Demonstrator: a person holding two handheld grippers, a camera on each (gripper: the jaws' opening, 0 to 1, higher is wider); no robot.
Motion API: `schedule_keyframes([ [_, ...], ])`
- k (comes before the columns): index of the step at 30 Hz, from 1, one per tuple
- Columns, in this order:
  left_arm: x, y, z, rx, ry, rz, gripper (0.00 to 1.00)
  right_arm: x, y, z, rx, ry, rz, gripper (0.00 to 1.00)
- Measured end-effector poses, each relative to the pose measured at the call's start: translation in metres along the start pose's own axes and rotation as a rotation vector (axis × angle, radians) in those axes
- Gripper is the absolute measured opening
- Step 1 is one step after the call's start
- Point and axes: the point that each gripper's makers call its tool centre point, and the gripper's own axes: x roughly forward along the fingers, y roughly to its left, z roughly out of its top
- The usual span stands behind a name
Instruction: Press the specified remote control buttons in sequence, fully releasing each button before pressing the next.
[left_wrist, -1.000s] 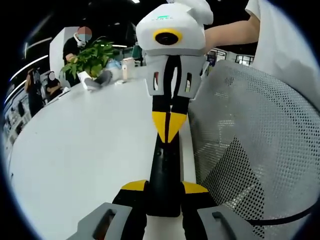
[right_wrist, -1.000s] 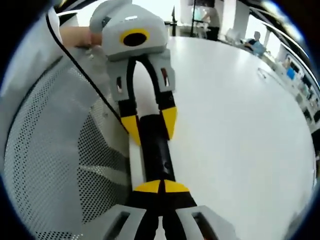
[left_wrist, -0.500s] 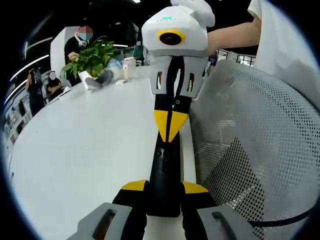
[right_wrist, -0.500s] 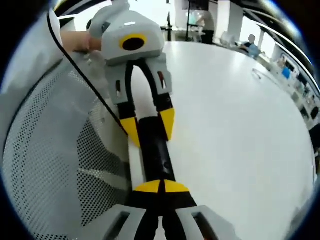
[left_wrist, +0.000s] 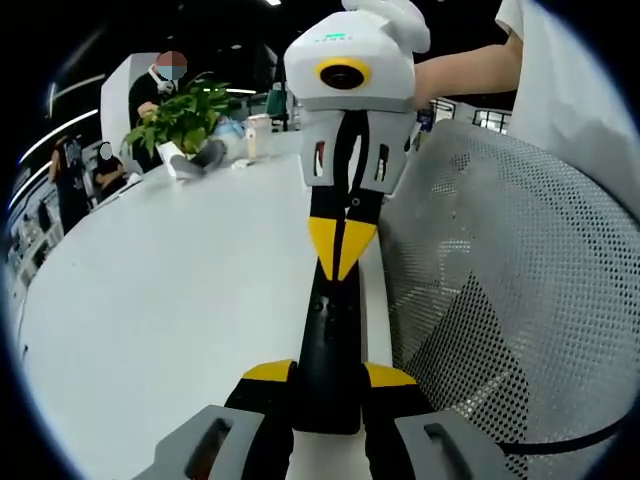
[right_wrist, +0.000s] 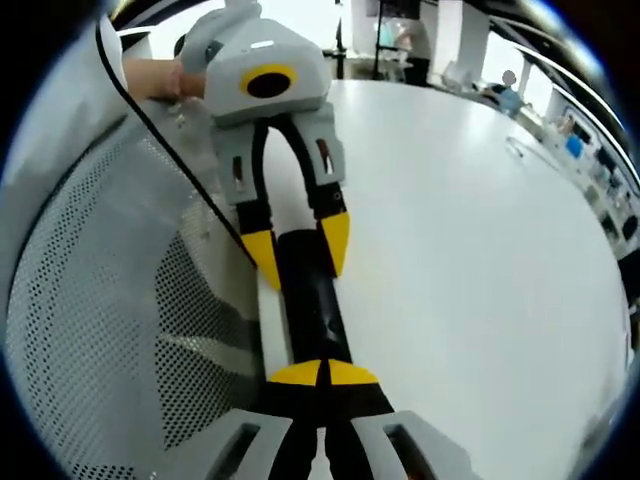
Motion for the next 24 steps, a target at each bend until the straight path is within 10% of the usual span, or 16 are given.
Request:
schedule_keyframes([
  [24,-0.0004,-0.0001,-0.0001,0.003,0.000,-0.002,0.24,-0.0048,-0.0028,-0.0083,0.021,0.023,-0.016,0.00],
])
